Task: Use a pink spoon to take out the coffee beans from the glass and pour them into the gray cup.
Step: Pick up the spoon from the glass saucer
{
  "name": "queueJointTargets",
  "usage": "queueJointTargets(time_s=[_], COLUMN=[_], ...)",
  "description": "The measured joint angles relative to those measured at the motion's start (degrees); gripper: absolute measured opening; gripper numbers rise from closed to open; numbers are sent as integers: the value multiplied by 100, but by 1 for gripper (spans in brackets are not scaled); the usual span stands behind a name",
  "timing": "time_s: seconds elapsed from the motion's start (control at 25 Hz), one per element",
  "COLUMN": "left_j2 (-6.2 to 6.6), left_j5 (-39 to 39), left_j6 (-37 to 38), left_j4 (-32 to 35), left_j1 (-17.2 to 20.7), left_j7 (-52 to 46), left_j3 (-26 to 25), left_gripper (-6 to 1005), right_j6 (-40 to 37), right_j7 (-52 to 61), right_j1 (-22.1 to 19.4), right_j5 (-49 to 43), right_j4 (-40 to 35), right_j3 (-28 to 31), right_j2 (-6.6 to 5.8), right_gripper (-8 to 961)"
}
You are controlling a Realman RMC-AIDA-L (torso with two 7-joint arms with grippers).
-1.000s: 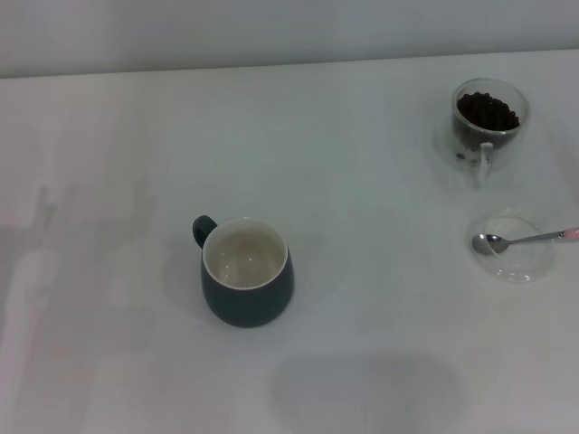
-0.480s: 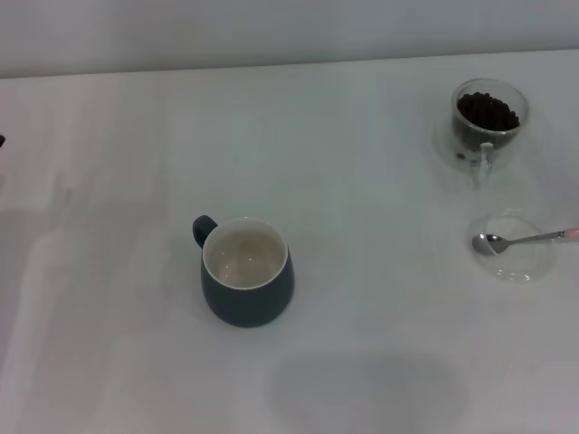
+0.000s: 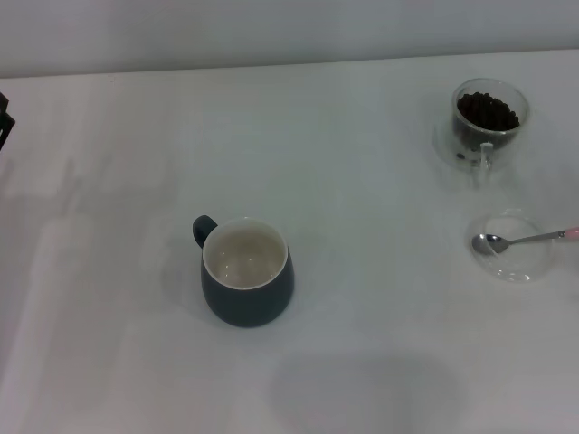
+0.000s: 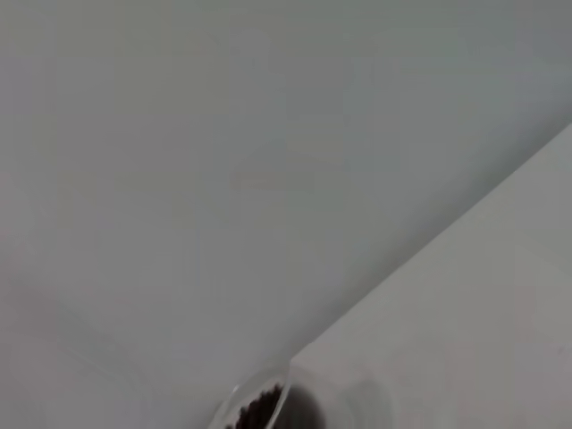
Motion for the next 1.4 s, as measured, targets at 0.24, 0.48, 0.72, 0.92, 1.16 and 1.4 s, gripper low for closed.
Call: queueJointTargets(time_s=[0.24,0.48,0.72,0.92,1.16,1.4], left_j2=[0,-9,-6,-3,7,9], left_j5=[-30,-33,-25,-35,-36,-36], left_j6=[40,377,387,391,395,395], left_j4=[7,-1,-29,-28,-27,-5], left_j1=[-97,-273,-331,-334,-337,-339], left_j7=[3,3,3,4,3,3], left_j3=[-8,-8,-8,-8,-8,-7], left_gripper=[893,893,892,892,893,892], right_j6=[9,-8,72,121,29,-164], right_j7=[95,252,361,369,374,377], right_j1=[-54,20,71,57,75,80], right_j5=[-261,-568,-795,-796,-789,-726], right_j4=[9,10,10,10,17,13], right_j3=[-13,-30,-30,-3,14,32], right_j2=[8,71,104,162,260,294], right_gripper=[858,858,858,826,615,423])
